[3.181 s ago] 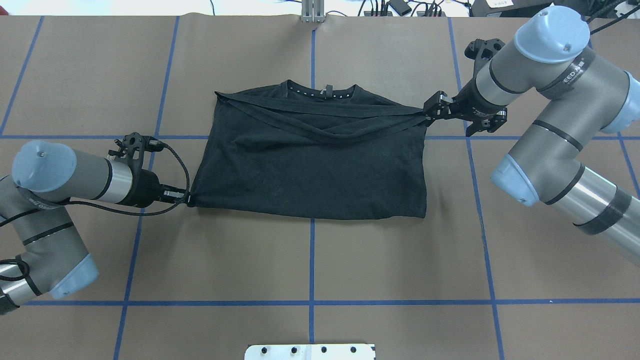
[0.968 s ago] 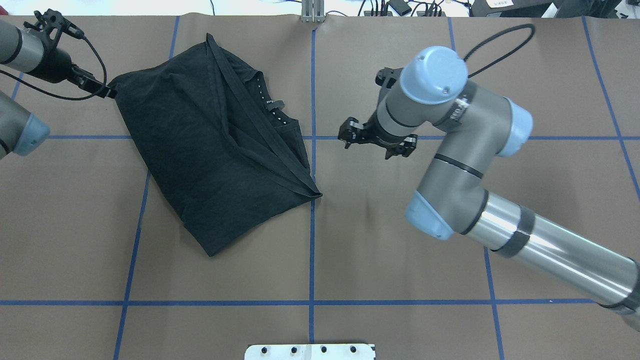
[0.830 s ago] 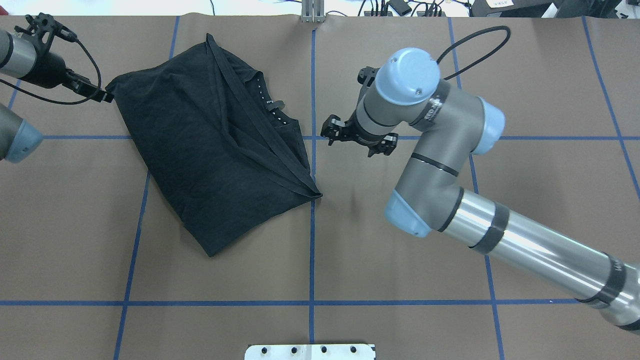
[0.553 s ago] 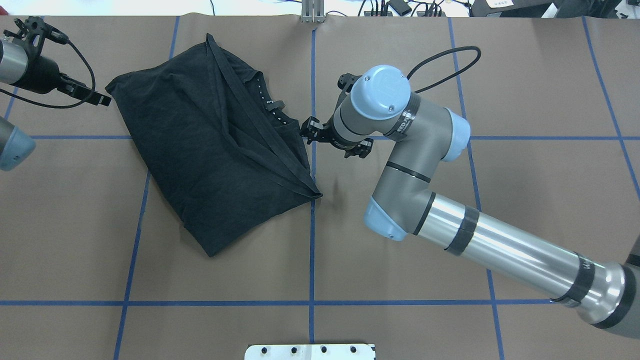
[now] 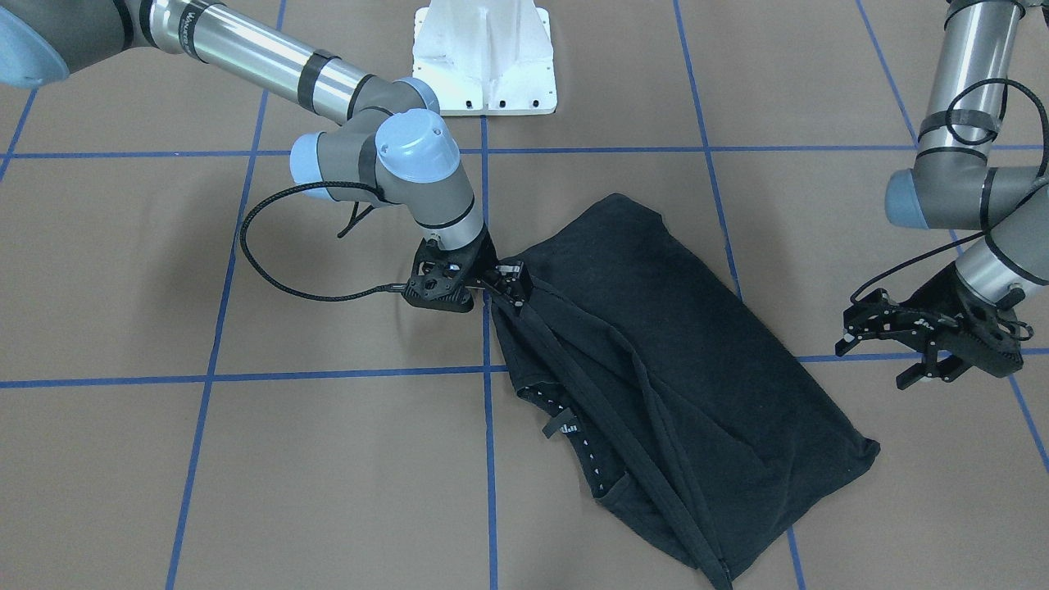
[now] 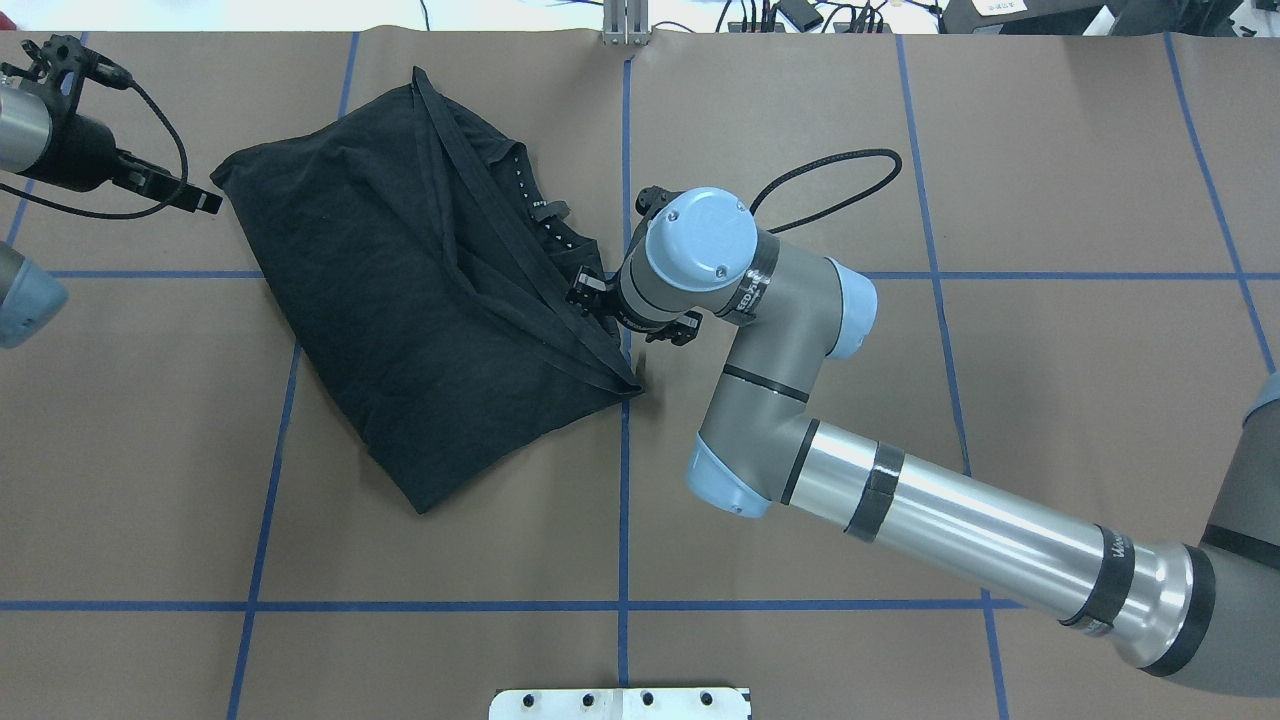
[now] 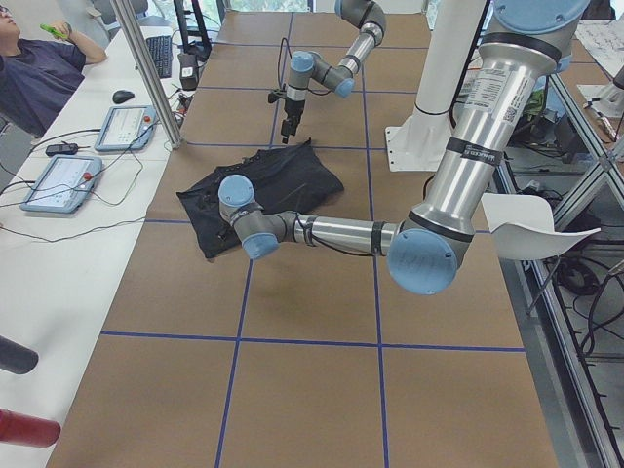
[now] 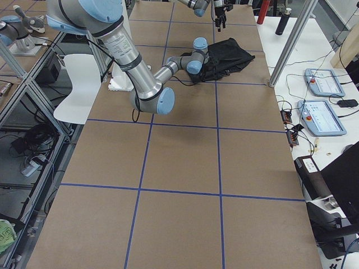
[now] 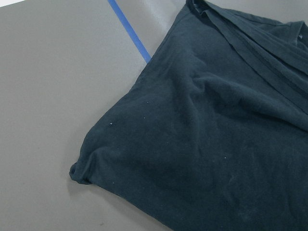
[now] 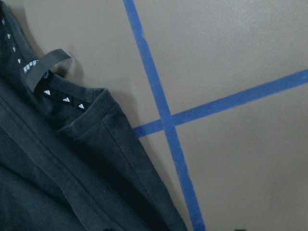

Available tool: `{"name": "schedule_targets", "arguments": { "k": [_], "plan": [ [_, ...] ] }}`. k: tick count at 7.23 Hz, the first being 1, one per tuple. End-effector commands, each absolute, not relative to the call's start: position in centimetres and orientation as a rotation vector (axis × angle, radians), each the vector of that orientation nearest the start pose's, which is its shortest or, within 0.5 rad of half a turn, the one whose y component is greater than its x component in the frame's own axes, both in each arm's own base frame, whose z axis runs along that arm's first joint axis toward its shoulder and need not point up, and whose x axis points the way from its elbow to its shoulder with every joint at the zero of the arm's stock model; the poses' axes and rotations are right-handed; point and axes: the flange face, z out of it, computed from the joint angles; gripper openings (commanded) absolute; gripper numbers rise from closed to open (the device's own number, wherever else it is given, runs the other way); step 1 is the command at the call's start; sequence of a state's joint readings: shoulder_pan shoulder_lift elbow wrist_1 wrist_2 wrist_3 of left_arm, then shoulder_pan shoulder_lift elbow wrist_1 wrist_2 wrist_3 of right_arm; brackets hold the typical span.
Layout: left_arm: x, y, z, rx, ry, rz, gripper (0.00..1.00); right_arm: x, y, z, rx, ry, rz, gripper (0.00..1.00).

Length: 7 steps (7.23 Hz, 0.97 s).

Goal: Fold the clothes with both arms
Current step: 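Move the right gripper to the shirt edge nearest it and grasp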

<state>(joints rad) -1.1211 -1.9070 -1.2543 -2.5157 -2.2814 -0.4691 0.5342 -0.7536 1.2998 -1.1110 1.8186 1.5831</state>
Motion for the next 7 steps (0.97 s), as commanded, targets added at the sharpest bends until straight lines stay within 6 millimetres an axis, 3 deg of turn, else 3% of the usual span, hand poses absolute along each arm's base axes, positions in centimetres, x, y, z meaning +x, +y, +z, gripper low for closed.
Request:
{"name": "schedule_targets", "arguments": {
  "k": [1,4,7],
  "plan": [
    [22.22,-61.60,51.78,0.536,0.993,0.324,1.00,-62.53,-48.10,21.82,0.052,-1.024,0.369,0.77],
    [22.23,-61.61,51.94,0.533,0.992,0.323,1.00,-62.89,-47.82,22.05,0.054,-1.014,0.365,0.73],
    [22.20,-61.58,52.18,0.531,0.990,0.322,1.00,-63.04,-47.64,22.07,0.054,-1.012,0.362,0.62]
  ]
}}
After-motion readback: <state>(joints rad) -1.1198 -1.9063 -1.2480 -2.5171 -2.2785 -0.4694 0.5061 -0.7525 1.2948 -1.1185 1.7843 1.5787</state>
